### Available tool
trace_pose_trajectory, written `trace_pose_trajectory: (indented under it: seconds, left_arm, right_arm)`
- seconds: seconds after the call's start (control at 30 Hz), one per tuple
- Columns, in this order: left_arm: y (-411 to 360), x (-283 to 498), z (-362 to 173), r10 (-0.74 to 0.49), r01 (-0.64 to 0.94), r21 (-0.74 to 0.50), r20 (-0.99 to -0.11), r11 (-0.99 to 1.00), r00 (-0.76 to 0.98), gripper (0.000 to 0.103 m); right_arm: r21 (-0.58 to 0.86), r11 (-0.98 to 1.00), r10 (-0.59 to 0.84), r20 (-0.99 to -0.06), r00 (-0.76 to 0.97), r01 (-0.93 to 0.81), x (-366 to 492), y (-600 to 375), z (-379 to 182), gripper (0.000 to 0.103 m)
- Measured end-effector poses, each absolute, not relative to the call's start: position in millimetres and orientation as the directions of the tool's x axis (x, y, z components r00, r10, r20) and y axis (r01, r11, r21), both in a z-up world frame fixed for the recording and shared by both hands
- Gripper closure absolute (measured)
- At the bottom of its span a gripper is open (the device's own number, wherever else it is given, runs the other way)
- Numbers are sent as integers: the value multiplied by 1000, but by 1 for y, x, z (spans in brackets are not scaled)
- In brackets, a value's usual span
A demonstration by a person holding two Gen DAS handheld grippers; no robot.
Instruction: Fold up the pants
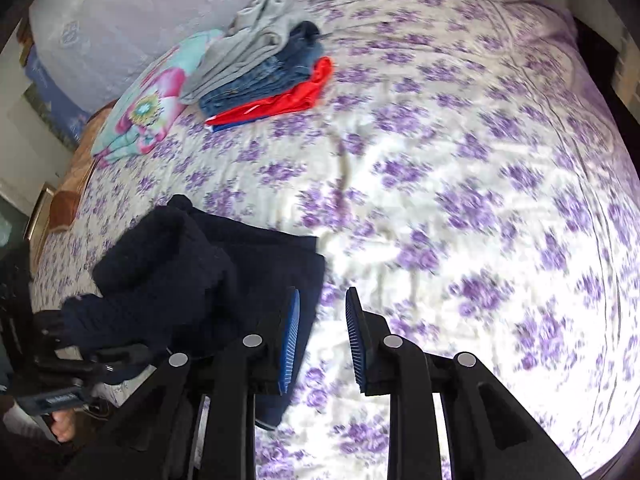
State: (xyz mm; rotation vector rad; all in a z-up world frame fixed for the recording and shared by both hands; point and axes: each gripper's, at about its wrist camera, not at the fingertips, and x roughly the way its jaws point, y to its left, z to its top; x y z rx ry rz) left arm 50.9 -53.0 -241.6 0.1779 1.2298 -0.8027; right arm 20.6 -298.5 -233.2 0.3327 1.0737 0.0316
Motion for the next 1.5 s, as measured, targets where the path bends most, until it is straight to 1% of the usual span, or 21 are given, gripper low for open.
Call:
trace_pose_trajectory:
  seconds: [0.03, 0.1, 0.17, 0.2, 0.23, 0.3, 0.4, 0.47, 0.53, 0.6, 0.7, 0.73, 0.77, 0.83, 0.93, 1.0, 1.17, 1.23, 1.3, 1.33, 1.5]
  left_arm:
    - [-71, 48, -257, -389, 645, -229, -914, 729, 115, 78]
    - [-103, 38, -290, -272, 688, -94, -950, 720, 156, 67]
    - [-123, 22, -301, -217, 724, -5, -955, 690, 201, 36]
    - [-130, 12, -299, -198, 739, 36, -954, 673, 227, 32]
    - [-133, 7, -294, -189, 749, 61, -951, 659, 244, 32]
    - [-126, 1, -277, -237, 763, 12, -947, 646, 215, 31]
    - [-90, 7, -238, -392, 719, -166, -906, 675, 159, 30]
    - [-56, 18, -215, -467, 648, -252, -866, 719, 181, 20]
    - [-21, 35, -203, -485, 553, -292, -841, 780, 240, 15]
    - [11, 55, -216, -440, 457, -295, -863, 839, 250, 16]
    - [39, 72, -250, -436, 341, -356, -878, 870, 196, 23]
    - [37, 75, -258, -451, 320, -384, -876, 866, 169, 27]
    - [30, 76, -268, -457, 311, -398, -877, 863, 149, 30]
    - [17, 73, -280, -449, 318, -393, -885, 863, 125, 35]
    - [3, 62, -283, -420, 342, -354, -897, 871, 141, 35]
    - [-2, 63, -287, -410, 339, -343, -900, 876, 148, 33]
    - [-21, 59, -301, -353, 410, -266, -923, 872, 153, 15]
    - [-28, 53, -300, -318, 457, -214, -934, 863, 162, 14]
    - [-25, 56, -298, -330, 458, -232, -932, 858, 147, 15]
    - [-21, 59, -296, -345, 447, -255, -929, 857, 132, 16]
    - [16, 59, -259, -440, 402, -350, -885, 846, 156, 20]
  right_arm:
    - [296, 942, 188, -857, 480, 159, 11, -311, -239, 78]
    - [325, 926, 208, -863, 461, 192, 7, -321, -253, 78]
    - [353, 917, 243, -865, 440, 188, 7, -307, -267, 78]
    - [368, 913, 264, -862, 432, 175, 7, -303, -272, 78]
    - [384, 909, 286, -858, 426, 163, 11, -295, -274, 73]
    - [404, 903, 313, -851, 421, 144, 12, -292, -273, 63]
    - [389, 916, 308, -843, 441, 102, 12, -286, -260, 60]
    - [388, 919, 322, -833, 449, 62, 18, -283, -251, 57]
    - [428, 903, 376, -818, 435, 24, 28, -278, -245, 57]
    - [472, 882, 431, -804, 409, -2, 38, -270, -246, 56]
    - [419, 907, 403, -845, 352, -35, 61, -251, -263, 53]
    - [421, 906, 409, -848, 337, -41, 68, -246, -272, 64]
    - [428, 903, 417, -845, 334, -42, 74, -243, -280, 85]
    - [393, 916, 394, -845, 362, -77, 79, -238, -277, 89]
    - [313, 945, 321, -840, 438, -92, 76, -237, -250, 92]
    - [305, 949, 307, -842, 444, -76, 73, -241, -244, 92]
    - [355, 934, 334, -904, 268, 34, 67, -253, -294, 89]
    - [349, 937, 332, -908, 256, 23, 61, -254, -294, 84]
    - [323, 946, 308, -921, 239, 24, 60, -257, -289, 71]
    - [300, 954, 288, -931, 225, 20, 60, -258, -283, 69]
    - [119, 988, 144, -941, 307, -98, 58, -256, -220, 67]
